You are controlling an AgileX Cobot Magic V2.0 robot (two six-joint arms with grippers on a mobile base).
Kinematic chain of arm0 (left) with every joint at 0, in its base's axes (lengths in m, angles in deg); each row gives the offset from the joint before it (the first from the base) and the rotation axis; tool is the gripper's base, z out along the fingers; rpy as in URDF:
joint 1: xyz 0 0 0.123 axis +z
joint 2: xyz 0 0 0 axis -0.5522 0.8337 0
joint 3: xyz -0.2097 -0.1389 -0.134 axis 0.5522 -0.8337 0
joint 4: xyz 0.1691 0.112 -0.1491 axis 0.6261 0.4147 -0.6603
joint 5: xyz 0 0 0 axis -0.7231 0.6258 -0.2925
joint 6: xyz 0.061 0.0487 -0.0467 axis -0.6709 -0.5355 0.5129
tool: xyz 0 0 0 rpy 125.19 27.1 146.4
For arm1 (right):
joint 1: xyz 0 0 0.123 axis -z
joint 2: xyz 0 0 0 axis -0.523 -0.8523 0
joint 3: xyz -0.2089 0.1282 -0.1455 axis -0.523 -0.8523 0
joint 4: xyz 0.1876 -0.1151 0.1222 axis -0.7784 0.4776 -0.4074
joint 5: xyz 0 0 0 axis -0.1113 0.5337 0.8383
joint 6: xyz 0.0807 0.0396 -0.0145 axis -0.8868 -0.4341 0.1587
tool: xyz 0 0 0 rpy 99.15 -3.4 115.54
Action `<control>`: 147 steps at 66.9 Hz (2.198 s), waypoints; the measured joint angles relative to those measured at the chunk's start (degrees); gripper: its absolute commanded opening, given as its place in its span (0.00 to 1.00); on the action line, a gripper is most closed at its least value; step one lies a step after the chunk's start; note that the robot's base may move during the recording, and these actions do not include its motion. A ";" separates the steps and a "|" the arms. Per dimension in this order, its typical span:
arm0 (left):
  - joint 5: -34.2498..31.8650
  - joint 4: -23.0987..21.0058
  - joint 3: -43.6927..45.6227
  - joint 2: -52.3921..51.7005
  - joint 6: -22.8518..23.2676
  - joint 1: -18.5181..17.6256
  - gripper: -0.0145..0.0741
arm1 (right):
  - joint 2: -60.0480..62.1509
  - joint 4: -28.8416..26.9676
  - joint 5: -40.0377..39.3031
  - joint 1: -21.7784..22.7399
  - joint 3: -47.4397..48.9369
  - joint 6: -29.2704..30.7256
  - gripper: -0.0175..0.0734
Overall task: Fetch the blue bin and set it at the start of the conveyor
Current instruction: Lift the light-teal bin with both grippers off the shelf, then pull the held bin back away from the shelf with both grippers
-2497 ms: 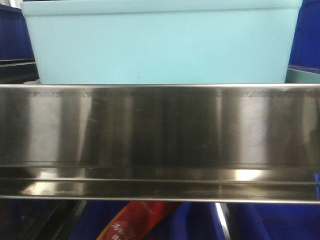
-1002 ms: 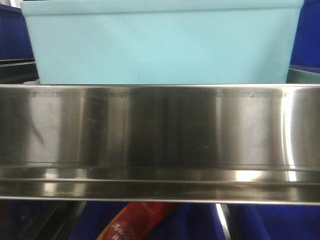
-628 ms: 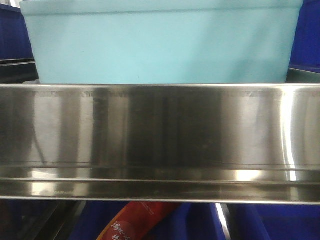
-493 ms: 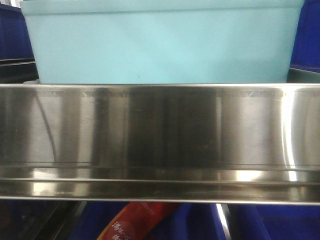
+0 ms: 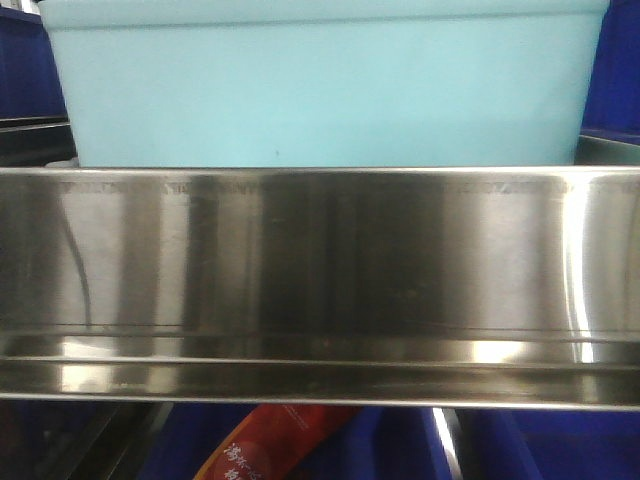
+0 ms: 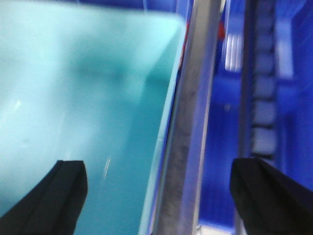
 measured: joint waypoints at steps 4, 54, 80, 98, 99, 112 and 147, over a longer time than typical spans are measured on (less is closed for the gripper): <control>0.08 0.00 0.14 1.09 0.00 0.58 0.71 | -1.99 -0.77 -0.11 0.00 0.00 -0.18 0.72; 1.42 0.63 0.59 6.39 0.76 1.45 0.04 | -9.60 -2.44 -0.41 -0.10 0.31 0.52 0.02; 3.45 -0.19 0.59 1.99 0.98 1.44 0.04 | -3.45 -3.11 0.60 -0.10 0.31 0.52 0.02; 3.83 0.17 0.59 -9.18 1.08 -1.08 0.04 | 6.63 -3.62 1.47 -0.70 0.31 0.52 0.02; 3.82 0.63 0.59 -9.82 1.08 -1.40 0.04 | 7.14 -3.62 1.61 -0.81 0.31 0.52 0.02; 3.45 1.65 0.59 -15.84 1.31 -2.84 0.04 | 11.06 -3.78 1.97 -1.56 0.53 0.52 0.02; 3.80 2.13 0.59 -16.47 1.41 -2.84 0.04 | 11.29 -4.25 1.30 -1.66 0.53 0.52 0.02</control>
